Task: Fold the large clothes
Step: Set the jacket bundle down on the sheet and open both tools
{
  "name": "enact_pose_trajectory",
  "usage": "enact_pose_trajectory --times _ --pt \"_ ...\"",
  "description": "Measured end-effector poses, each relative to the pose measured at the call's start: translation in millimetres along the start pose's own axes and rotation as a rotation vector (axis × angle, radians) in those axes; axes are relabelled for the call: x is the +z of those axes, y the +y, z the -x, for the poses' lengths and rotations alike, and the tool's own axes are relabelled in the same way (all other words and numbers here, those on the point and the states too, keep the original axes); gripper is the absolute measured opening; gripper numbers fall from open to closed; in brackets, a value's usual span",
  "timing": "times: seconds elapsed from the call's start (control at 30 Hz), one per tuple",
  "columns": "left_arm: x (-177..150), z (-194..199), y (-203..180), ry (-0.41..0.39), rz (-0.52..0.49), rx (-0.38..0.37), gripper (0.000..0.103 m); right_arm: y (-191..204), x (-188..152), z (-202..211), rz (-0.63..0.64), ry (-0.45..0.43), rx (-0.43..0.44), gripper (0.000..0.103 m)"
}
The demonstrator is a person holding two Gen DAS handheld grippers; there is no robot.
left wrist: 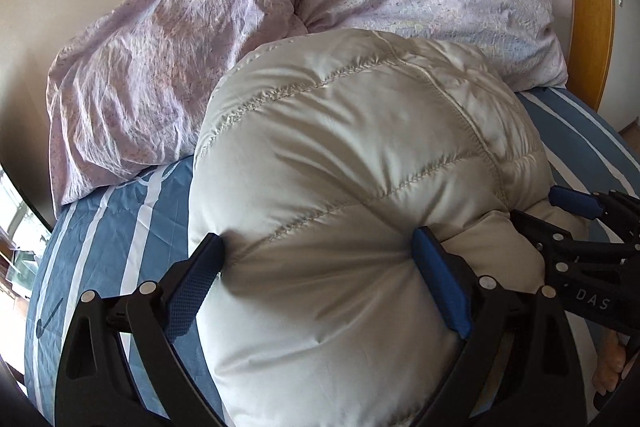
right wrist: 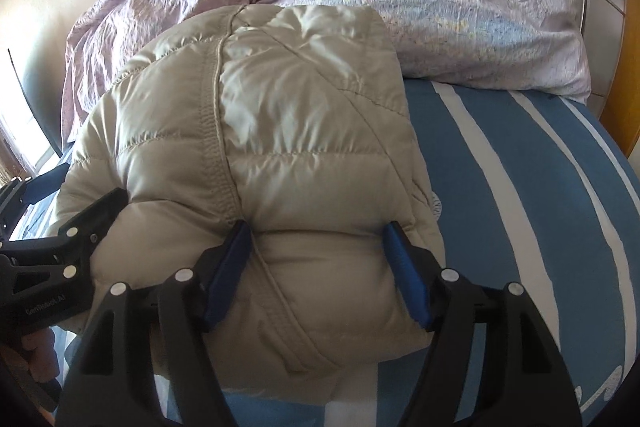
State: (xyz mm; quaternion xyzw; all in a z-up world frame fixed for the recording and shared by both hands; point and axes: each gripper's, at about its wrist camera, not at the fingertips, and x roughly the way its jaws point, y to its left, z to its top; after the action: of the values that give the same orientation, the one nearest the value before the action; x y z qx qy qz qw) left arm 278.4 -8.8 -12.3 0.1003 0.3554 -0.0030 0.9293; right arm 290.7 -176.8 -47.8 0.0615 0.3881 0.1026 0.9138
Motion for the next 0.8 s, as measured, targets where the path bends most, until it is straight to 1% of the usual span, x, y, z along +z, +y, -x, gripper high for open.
enact_pose_trajectory --times 0.17,0.27,0.37,0.43,0.53,0.67,0.7,0.8 --pt "1 11 6 -0.013 0.027 0.008 0.098 -2 -1 27 -0.019 -0.036 0.003 0.069" --pt "1 9 10 -0.003 0.057 -0.009 0.101 -6 -7 23 -0.028 -0.009 -0.001 0.069" --pt "-1 5 11 -0.003 0.074 -0.021 0.102 -8 -9 10 -0.047 0.021 0.009 0.071" --pt "-1 6 10 -0.006 0.072 -0.015 0.102 -9 -9 6 -0.049 0.027 0.005 0.074" --pt "-1 9 11 -0.004 0.084 -0.008 0.102 -12 -10 14 -0.077 0.022 0.011 0.074" --pt "-3 18 14 -0.025 0.093 -0.005 0.102 -12 -13 32 -0.088 -0.011 -0.028 0.076" --pt "-2 20 15 -0.031 0.094 -0.004 0.102 -12 -13 35 -0.090 -0.017 -0.040 0.078" --pt "-4 30 20 -0.046 0.108 -0.008 0.102 -14 -12 53 -0.094 -0.054 -0.093 0.087"
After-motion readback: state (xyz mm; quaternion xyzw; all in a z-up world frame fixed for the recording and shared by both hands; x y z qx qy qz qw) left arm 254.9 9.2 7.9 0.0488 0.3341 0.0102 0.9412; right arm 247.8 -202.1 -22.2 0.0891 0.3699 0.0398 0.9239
